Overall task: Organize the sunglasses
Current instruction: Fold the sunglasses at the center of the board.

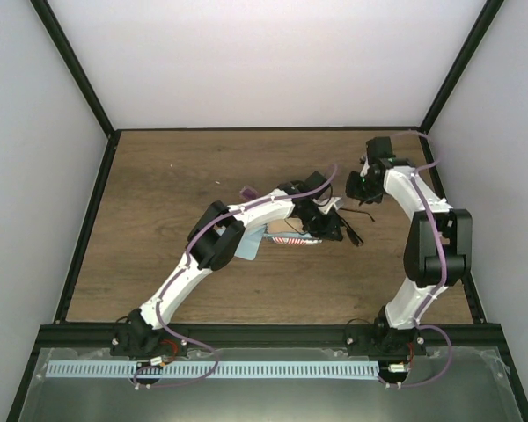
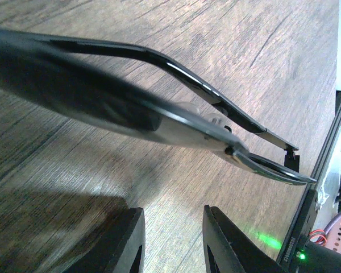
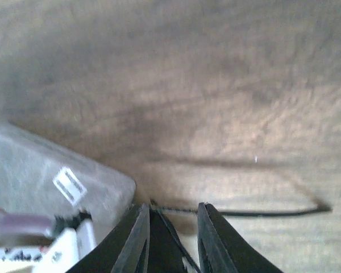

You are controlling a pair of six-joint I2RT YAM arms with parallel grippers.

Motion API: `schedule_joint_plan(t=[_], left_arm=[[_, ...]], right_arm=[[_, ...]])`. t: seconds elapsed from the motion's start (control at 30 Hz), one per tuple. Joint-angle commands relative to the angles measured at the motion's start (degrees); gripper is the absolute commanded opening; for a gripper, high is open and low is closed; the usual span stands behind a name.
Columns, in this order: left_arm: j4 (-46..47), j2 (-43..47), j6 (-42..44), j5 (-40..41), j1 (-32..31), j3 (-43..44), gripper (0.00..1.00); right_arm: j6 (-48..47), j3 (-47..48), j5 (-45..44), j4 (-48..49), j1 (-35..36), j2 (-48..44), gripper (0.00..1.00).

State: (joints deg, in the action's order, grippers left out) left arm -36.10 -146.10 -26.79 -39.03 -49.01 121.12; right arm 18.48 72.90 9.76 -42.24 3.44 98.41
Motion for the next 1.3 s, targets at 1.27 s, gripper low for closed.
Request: schedule_joint_plan(t=[1.27], left_arm=[[-2.46,13.38,3.62,2.37,0.52,-2.35,0.30]], right_arm=[[-1.49,-6.99,-2.82,-1.34,1.31,-5.23,0.49]])
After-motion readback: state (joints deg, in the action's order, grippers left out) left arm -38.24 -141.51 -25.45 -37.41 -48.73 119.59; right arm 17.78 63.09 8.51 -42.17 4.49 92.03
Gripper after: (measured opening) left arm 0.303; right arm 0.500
